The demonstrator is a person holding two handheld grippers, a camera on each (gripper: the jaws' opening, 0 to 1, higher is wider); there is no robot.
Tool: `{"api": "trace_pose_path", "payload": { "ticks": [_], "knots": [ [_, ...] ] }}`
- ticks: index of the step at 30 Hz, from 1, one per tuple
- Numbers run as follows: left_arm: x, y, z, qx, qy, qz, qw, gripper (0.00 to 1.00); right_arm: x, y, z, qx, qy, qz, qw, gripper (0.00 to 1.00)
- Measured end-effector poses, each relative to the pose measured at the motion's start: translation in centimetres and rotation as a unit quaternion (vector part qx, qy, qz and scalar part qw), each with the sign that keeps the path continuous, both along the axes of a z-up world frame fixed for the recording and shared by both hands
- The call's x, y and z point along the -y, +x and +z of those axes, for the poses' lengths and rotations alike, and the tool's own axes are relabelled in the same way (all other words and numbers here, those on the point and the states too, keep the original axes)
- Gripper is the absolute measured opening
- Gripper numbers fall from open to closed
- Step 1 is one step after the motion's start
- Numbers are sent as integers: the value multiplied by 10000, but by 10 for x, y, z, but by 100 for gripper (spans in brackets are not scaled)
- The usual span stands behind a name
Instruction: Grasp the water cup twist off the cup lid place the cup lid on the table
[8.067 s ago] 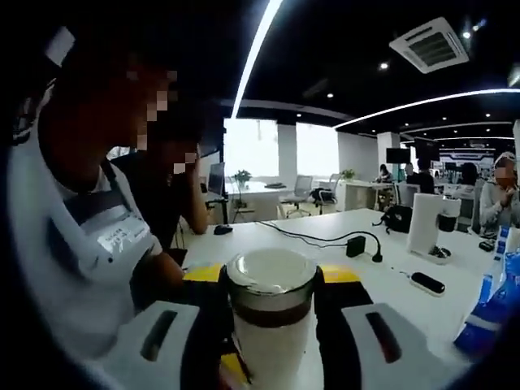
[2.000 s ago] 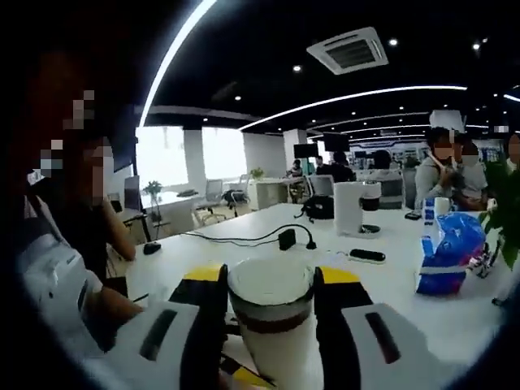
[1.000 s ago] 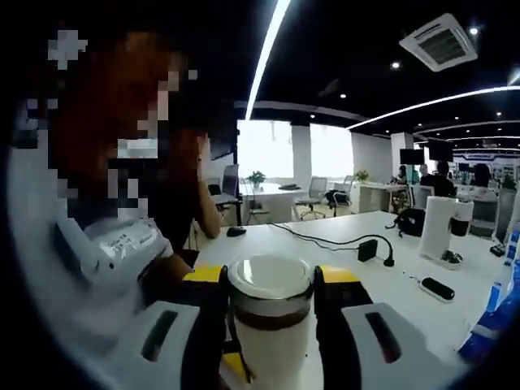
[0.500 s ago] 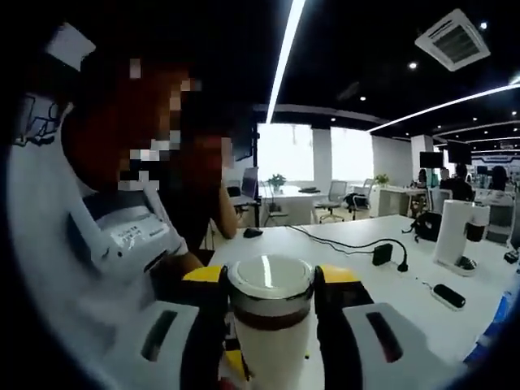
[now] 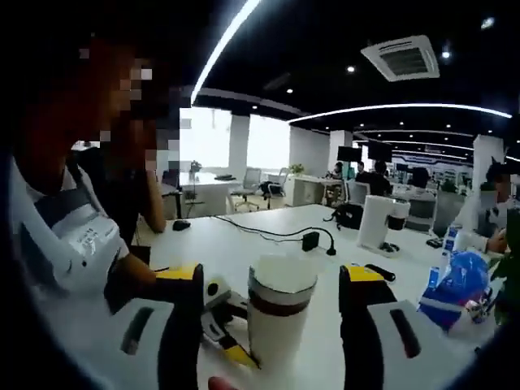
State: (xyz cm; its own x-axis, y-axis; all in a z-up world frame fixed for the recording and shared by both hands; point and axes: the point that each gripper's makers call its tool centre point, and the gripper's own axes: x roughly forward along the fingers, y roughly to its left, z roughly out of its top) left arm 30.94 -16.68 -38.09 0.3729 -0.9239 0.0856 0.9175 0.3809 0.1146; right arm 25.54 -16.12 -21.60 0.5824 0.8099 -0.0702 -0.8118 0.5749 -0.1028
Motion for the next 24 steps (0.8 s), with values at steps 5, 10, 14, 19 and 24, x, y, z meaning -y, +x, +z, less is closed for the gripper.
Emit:
{"api": "trace_pose_path", "payload": {
  "ticks": [5,10,14,19,24],
  "knots": [
    [0,0,0,-3,8,9,10000,47,7,-17,13,115,587,-666,9960,81],
    [0,-1,-1,-3,11,7,10000,47,2,-25,-7,-185,875,-971,9912,89],
    [0,-1,-1,-2,18,9,10000,47,5,-17,-9,-371,1277,-1334,9821,86],
    [-1,-1,-1,-2,24,12,10000,47,-2,3,-13,-494,1279,-1462,9797,78],
    [-1,-1,-1,-4,26,13,10000,47,-7,27,-15,-430,1105,-1663,9789,65]
  ]
}}
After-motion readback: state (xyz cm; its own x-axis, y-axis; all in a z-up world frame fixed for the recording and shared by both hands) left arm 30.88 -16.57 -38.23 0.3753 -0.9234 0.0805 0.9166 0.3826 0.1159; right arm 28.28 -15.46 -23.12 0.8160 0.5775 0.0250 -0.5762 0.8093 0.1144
